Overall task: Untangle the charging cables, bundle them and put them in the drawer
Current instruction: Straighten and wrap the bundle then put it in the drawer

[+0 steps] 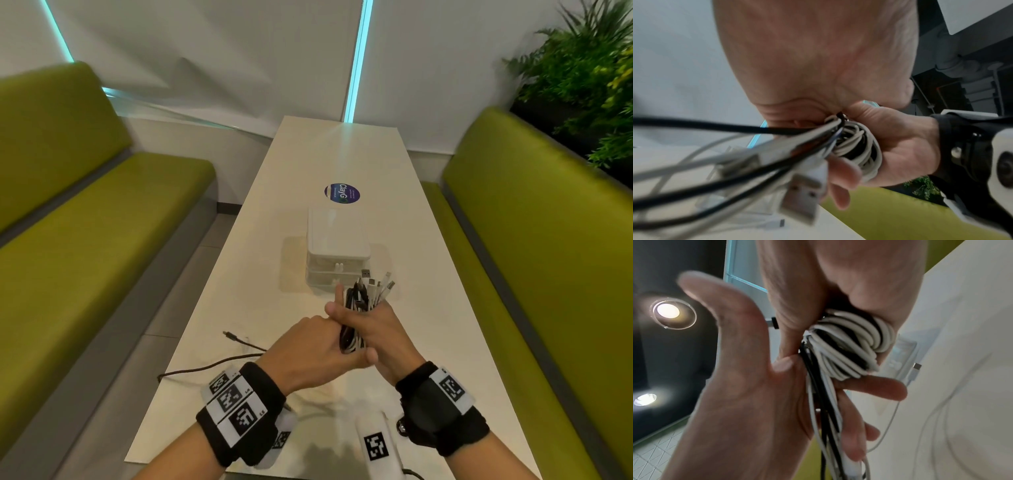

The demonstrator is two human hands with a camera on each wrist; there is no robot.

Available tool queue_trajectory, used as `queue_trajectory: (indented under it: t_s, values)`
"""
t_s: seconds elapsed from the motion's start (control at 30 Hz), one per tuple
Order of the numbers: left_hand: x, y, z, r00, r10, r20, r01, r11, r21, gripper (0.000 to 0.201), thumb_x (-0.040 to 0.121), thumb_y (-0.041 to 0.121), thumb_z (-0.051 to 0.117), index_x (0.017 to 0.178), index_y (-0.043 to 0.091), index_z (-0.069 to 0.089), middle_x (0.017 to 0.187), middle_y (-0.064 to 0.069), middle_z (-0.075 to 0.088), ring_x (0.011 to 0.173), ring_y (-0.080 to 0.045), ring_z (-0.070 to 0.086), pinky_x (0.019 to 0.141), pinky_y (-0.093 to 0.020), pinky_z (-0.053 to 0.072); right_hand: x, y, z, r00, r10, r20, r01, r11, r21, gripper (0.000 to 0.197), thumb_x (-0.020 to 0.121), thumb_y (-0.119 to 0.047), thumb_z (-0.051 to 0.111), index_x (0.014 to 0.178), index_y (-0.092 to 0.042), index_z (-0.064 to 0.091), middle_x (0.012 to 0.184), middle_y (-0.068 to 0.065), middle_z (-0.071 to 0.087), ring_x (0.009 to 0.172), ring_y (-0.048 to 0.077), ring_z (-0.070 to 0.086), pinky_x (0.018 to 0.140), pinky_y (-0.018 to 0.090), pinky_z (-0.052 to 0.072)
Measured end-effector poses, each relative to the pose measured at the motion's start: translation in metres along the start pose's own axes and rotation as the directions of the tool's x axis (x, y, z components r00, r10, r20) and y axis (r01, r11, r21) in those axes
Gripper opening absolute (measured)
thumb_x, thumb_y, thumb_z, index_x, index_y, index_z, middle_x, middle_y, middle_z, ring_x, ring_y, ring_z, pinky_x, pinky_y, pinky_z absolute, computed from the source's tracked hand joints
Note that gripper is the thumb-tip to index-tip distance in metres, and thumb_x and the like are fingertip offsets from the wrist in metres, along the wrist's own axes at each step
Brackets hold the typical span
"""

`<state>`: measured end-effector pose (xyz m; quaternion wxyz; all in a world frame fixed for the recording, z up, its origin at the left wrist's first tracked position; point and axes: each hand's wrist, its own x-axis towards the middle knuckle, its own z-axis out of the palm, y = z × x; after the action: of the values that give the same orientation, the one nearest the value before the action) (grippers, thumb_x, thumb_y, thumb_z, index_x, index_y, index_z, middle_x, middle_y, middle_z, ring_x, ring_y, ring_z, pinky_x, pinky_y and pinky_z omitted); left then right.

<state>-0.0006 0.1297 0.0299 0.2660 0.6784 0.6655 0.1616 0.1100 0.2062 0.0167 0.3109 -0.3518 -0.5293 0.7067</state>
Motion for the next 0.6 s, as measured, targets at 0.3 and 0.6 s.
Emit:
queue_trajectory:
  t_s: [0.3, 0.6]
  values:
    - [0.001, -0.010, 0.010, 0.997, -0.032, -0.069, 0.006, 0.940, -0.340, 0.109, 0.088, 0.055, 0.057, 0.139, 0.040, -0.038, 0.091, 0.001, 0.072, 0.045, -0.005, 0.059, 0.048, -0.010, 0.043, -0.005, -0.003, 0.006, 0.993, -0.012, -0.116, 0.029, 0.990, 0.141, 0.017, 0.080, -0.005, 0.075, 0.096, -0.004, 0.071, 0.092, 0.018, 0.073, 0.085, 0.031, 0.072, 0.071, 0.041, 0.059]
    - [-0.012, -0.015, 0.001, 0.995, 0.015, -0.101, -0.011, 0.999, 0.039, 0.083, 0.089, 0.069, 0.026, 0.138, 0.044, -0.036, 0.070, 0.008, 0.054, 0.055, -0.008, 0.046, 0.057, -0.029, 0.038, -0.006, -0.003, 0.003, 0.997, -0.014, -0.079, 0.035, 0.961, 0.275, 0.017, 0.086, -0.005, 0.068, 0.103, -0.002, 0.068, 0.086, 0.013, 0.071, 0.083, 0.030, 0.069, 0.071, 0.039, 0.056]
